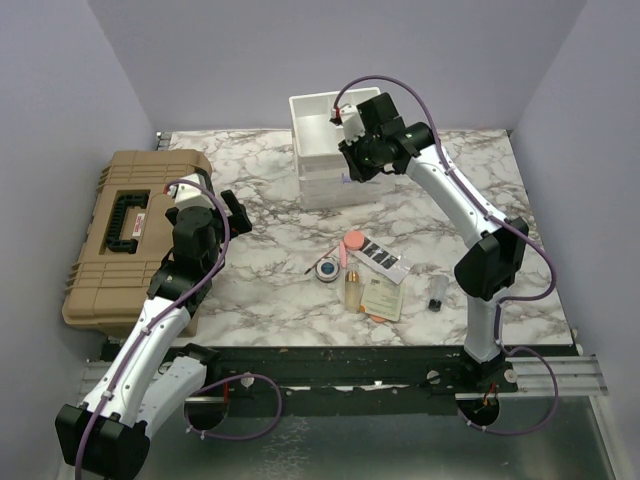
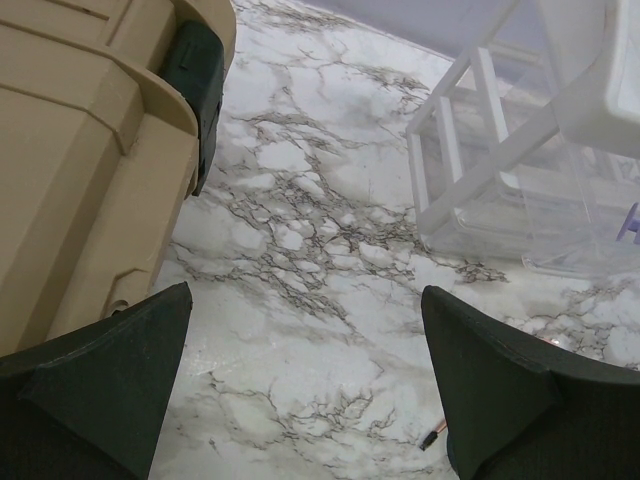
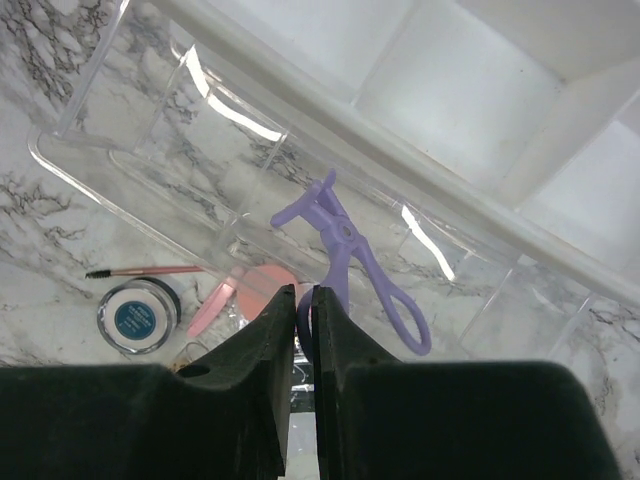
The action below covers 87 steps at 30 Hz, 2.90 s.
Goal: Organize the makeup
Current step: Place the makeup tool in the drawer.
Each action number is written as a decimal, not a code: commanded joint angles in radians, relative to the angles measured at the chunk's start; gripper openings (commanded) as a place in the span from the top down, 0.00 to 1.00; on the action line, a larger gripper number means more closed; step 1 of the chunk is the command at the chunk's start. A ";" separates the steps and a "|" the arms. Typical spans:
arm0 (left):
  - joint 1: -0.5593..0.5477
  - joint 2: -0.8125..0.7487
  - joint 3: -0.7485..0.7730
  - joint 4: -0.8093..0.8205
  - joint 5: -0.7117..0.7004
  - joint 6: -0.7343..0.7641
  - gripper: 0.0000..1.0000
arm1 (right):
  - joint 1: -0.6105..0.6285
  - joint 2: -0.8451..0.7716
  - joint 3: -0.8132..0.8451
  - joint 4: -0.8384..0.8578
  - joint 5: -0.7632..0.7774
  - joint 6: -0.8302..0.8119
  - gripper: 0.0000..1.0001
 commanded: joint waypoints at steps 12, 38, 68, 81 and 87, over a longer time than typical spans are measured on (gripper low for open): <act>0.000 -0.001 0.009 -0.008 0.023 -0.005 0.01 | -0.006 -0.064 -0.074 0.215 0.123 -0.046 0.88; 0.001 0.188 0.030 0.227 0.451 -0.104 0.01 | 0.023 -0.016 -0.098 0.183 0.018 -0.198 0.75; -0.065 0.656 0.364 0.283 0.665 -0.082 0.07 | 0.008 -0.166 -0.403 0.531 0.111 -0.311 0.99; -0.077 0.719 0.446 0.196 0.664 -0.034 0.13 | 0.028 -0.147 -0.427 0.557 0.146 -0.392 0.89; -0.077 0.719 0.467 0.192 0.677 -0.026 0.13 | 0.028 -0.138 -0.347 0.450 0.124 -0.330 0.57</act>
